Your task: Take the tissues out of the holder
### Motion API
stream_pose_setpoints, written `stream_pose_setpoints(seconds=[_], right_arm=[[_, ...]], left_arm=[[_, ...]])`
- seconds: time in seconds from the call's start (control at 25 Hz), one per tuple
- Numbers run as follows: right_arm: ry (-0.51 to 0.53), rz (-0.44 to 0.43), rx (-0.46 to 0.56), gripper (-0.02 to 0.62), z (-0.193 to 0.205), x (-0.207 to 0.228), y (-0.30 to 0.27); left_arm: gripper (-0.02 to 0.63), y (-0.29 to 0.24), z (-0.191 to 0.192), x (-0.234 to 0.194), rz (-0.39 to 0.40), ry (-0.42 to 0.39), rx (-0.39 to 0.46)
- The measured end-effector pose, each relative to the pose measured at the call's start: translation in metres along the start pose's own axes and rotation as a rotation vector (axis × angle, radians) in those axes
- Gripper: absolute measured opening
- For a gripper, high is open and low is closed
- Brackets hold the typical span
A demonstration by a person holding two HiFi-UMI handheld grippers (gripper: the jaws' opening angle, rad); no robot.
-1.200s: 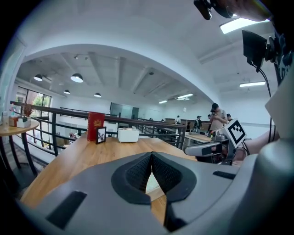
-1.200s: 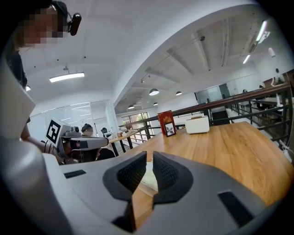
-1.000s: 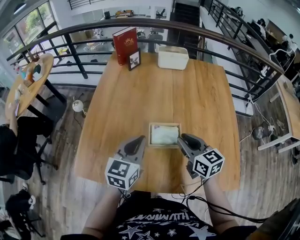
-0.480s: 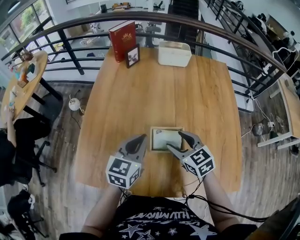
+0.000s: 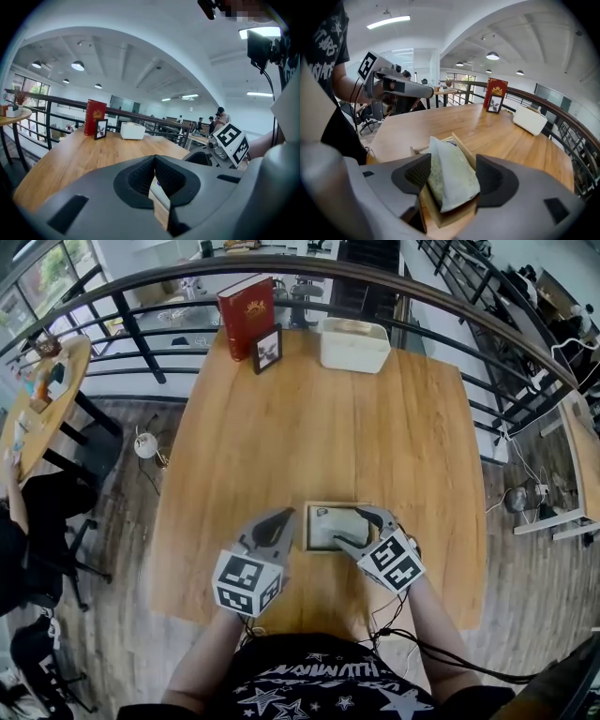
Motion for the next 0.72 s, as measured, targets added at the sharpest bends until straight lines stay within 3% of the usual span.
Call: stream_pose_setpoints(seconds=[0.36,0.72], right_arm=[[0.141,-0.05,-0.146,0.278,0.0,-0.001,-0.026],[0.105,-0.086,-0.187,0.213,0.006,-0.002,-0.041]], left_arm=[[0.014,-0.012,0.0,-0.016,0.002,0.014,-0.013],[0.014,-0.018,0.003,-0.028,0.001,0.03,-0.026]])
Point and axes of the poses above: the fingertips, and each gripper's own axes: y backward along the fingers, x to its right, z out of its underside, the point moved 6 cm from there along y, backward along the fingers, and after that the axes turned 5 degrees about y, right-handed, at the moved point
